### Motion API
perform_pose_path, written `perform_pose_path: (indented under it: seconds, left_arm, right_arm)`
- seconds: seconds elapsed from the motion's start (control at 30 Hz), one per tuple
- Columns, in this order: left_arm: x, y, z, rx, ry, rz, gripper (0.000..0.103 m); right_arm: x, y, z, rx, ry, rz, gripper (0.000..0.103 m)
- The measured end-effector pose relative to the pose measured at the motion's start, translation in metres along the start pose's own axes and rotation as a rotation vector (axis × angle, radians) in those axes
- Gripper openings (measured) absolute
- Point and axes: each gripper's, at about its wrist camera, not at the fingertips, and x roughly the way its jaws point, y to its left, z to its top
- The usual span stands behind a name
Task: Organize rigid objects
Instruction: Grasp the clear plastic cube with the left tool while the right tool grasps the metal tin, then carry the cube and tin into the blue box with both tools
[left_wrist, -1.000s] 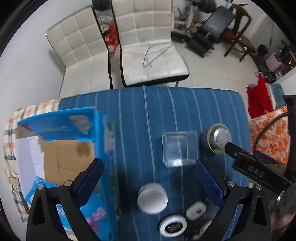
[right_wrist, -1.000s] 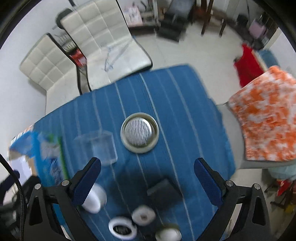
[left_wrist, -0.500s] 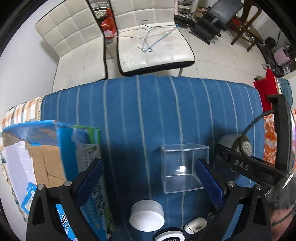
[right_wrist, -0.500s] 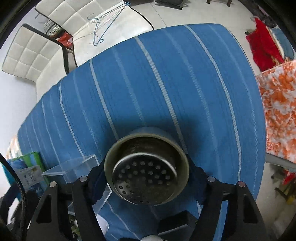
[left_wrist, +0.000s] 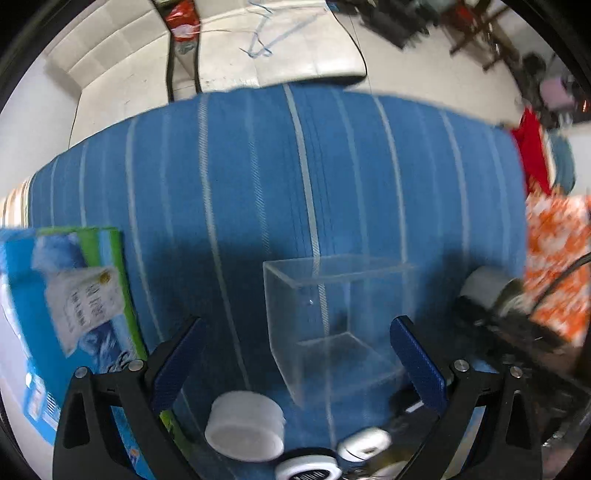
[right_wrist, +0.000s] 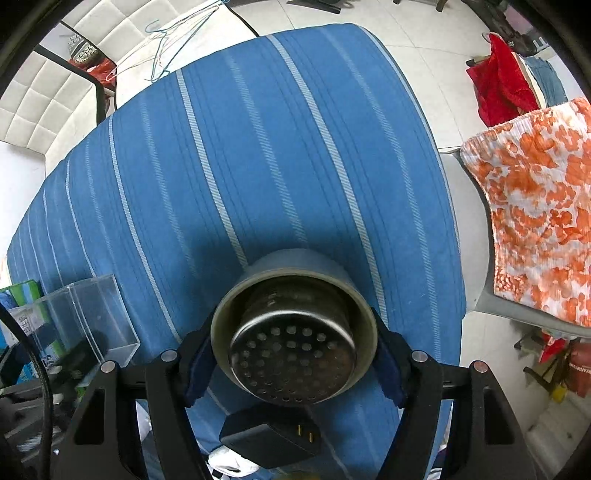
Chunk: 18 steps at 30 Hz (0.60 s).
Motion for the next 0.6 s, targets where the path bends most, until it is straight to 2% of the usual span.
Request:
perform_pose_path:
  seconds: [0.13,0.4,0.43,0.47,0.6]
  left_arm:
    - [-0.019,0.007,-0.004,-0.033,-0.045,-0.049,0.102]
    - [0.027,-0.022,0.006,0.091,0.027,0.075,0.101]
    - [0.032,-0.022,0.006,0.093,0.02,0.074,0.091]
    - [0.034,-0.021,0.005,0.091,0.015,0.069,0.063]
    - [0.034,-0.015,0.0,0.092,-0.017,0.069,0.062]
  right_arm:
    - [-0.001,0.005,0.0,0.004,0.005,0.009,0.074]
    - [-0.002,0.006,0.0,0.011,0.006,-0.003,0.074]
    - [-0.002,0.007,0.0,0.01,0.003,-0.007,0.074]
    - [-0.003,0.008,-0.001,0.008,-0.003,-0.015,0.074]
    - [-0.006,0.015,-0.005,-0.002,-0.022,-0.04,0.073]
